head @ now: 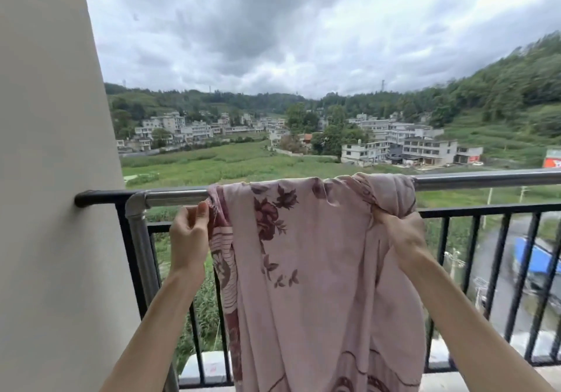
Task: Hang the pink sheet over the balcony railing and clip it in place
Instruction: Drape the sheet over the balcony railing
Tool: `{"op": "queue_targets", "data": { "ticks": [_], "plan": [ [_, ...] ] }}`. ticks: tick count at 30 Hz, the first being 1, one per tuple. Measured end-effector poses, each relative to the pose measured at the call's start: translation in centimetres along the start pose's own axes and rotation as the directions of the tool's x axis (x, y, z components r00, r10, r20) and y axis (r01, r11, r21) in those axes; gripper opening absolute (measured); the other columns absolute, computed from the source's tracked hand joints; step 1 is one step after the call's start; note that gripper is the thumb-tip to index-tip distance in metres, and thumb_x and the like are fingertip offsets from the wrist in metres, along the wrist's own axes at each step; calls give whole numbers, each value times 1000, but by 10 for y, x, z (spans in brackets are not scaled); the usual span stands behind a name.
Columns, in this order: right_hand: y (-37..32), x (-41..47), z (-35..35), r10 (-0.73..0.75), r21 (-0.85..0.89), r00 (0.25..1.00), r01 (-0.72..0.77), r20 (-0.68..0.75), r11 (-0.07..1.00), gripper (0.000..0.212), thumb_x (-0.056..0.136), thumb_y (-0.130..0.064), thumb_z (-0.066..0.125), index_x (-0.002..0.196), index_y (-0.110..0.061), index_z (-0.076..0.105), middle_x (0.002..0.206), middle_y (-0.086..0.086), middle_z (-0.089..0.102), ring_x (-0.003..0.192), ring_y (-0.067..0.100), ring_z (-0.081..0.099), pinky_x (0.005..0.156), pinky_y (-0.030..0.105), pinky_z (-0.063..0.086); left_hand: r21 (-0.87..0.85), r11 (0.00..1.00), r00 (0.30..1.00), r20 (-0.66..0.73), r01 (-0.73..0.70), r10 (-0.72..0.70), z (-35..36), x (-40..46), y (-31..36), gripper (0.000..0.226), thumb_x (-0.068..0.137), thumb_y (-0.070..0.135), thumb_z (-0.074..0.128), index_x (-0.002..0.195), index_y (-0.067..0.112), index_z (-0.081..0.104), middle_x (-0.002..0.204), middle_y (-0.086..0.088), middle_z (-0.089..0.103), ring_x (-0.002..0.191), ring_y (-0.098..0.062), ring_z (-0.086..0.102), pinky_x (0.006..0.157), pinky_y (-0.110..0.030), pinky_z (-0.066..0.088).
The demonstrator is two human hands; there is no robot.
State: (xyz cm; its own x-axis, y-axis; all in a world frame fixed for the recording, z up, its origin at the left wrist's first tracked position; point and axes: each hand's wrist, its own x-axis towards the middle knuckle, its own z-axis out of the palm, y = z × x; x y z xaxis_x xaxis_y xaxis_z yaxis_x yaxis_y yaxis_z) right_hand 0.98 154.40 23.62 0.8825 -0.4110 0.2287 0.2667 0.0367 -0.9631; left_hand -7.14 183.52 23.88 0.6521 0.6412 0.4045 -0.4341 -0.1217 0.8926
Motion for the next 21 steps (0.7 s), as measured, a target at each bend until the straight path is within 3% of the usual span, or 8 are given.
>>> {"op": "queue_targets", "data": {
  "ticks": [2, 5, 8, 11, 13, 16, 18, 21],
  "plan": [
    [3, -14, 1, -36, -74, 999, 34, -24, 997, 56, 77, -20, 73, 125, -1, 50, 115, 12, 60, 105, 23, 57, 90, 30, 46, -132, 983, 990, 83, 125, -114, -1, -5, -9, 25, 96, 32, 47, 83, 15, 60, 76, -4, 62, 69, -21, 56, 65, -35, 48],
    [1, -37, 2, -239, -249, 969, 217, -63, 944, 81, 82, -26, 69, 145, -4, 22, 147, 15, 32, 136, 25, 29, 115, 35, 22, -315, 894, 946, 169, 317, -276, -6, -2, -11, 36, 97, 35, 40, 86, 11, 64, 64, 0, 70, 54, -13, 65, 47, -25, 53],
    [0, -66, 15, -527, -427, 849, 489, 34, 761, 82, 87, -34, 61, 149, -17, 10, 157, 4, 10, 143, 14, 4, 117, 28, -2, -229, 856, 857, 364, 463, -366, -9, -1, -12, 37, 100, 29, 35, 99, 6, 65, 75, -6, 74, 61, -16, 69, 50, -26, 56],
    [-4, -88, 48, -661, -417, 674, 732, 329, 539, 63, 92, -37, 53, 145, -22, 24, 154, -4, 7, 144, 14, -2, 114, 23, -15, -222, 786, 739, 552, 577, -386, -11, -5, -6, 40, 91, 38, 43, 85, 8, 70, 85, -13, 71, 70, -23, 69, 60, -35, 60],
    [-8, -95, 76, -676, -367, 557, 829, 483, 421, 54, 94, -37, 49, 142, -23, 32, 153, -3, 12, 145, 17, 0, 115, 28, -15, -204, 777, 698, 610, 595, -375, -11, -7, -2, 36, 82, 37, 50, 63, 9, 63, 77, -13, 65, 64, -21, 65, 56, -32, 59],
    [-14, -92, 115, -644, -353, 485, 874, 592, 334, 50, 95, -41, 43, 142, -26, 35, 154, 0, 22, 145, 18, 3, 117, 38, -11, -201, 790, 716, 588, 579, -375, -9, -8, 0, 26, 76, 26, 58, 88, 4, 65, 88, -17, 61, 65, -23, 63, 58, -31, 59],
    [-15, -84, 133, -602, -381, 482, 875, 636, 299, 48, 95, -42, 43, 141, -28, 38, 152, 1, 31, 145, 19, 12, 117, 45, -5, -192, 825, 769, 519, 531, -374, -10, -4, -1, 32, 74, 23, 62, 96, 1, 63, 88, -16, 64, 68, -22, 63, 58, -29, 57],
    [-11, -70, 139, -671, -388, 428, 895, 605, 221, 34, 93, -28, 53, 126, -26, 58, 133, 3, 56, 129, 24, 44, 111, 45, 22, -67, 935, 880, 368, 348, -301, -19, 2, -2, 16, 84, 22, 61, 78, 7, 62, 76, -8, 65, 68, -17, 59, 61, -27, 54]
  ]
}}
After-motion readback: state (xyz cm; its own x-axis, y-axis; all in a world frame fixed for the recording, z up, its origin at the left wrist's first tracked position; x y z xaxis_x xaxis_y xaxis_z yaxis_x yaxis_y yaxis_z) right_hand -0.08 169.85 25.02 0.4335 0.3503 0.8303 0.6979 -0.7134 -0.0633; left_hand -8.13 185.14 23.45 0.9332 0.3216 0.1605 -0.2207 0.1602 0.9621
